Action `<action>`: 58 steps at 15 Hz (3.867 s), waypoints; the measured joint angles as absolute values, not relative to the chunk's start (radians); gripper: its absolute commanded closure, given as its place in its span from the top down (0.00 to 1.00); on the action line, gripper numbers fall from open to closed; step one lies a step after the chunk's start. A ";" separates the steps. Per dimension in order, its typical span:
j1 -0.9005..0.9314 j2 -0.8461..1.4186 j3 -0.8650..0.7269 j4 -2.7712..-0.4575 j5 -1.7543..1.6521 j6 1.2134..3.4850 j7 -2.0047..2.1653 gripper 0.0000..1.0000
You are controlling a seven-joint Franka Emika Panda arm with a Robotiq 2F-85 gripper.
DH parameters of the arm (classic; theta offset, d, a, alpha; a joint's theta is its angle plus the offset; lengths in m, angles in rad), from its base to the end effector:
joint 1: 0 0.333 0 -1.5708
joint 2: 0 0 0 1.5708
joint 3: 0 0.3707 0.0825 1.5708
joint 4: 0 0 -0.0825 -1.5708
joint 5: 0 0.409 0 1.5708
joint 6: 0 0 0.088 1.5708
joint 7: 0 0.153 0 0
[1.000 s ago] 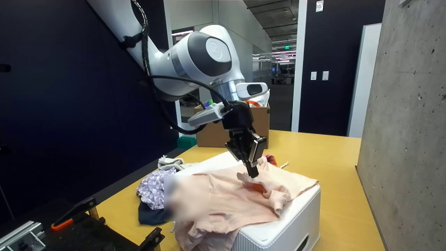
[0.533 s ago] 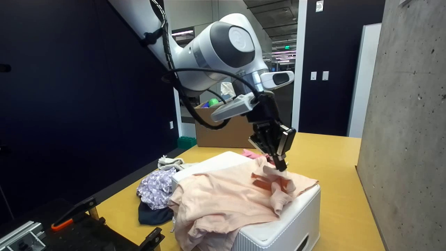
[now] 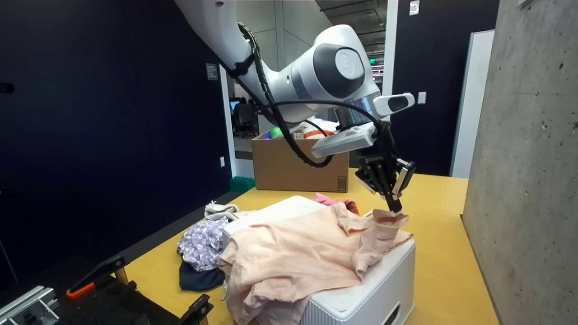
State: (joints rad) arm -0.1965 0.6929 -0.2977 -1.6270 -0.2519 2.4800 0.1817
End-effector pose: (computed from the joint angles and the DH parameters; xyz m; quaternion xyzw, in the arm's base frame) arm 0.6900 -0.3433 0.2309 0.9604 -0.1978 0.0586 0.1871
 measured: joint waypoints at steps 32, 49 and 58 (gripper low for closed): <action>-0.164 0.507 -0.167 -1.896 0.069 2.521 0.258 1.00; -0.164 0.543 -0.192 -2.002 0.068 2.425 0.258 1.00; -0.157 0.564 -0.185 -1.997 0.068 2.431 0.258 1.00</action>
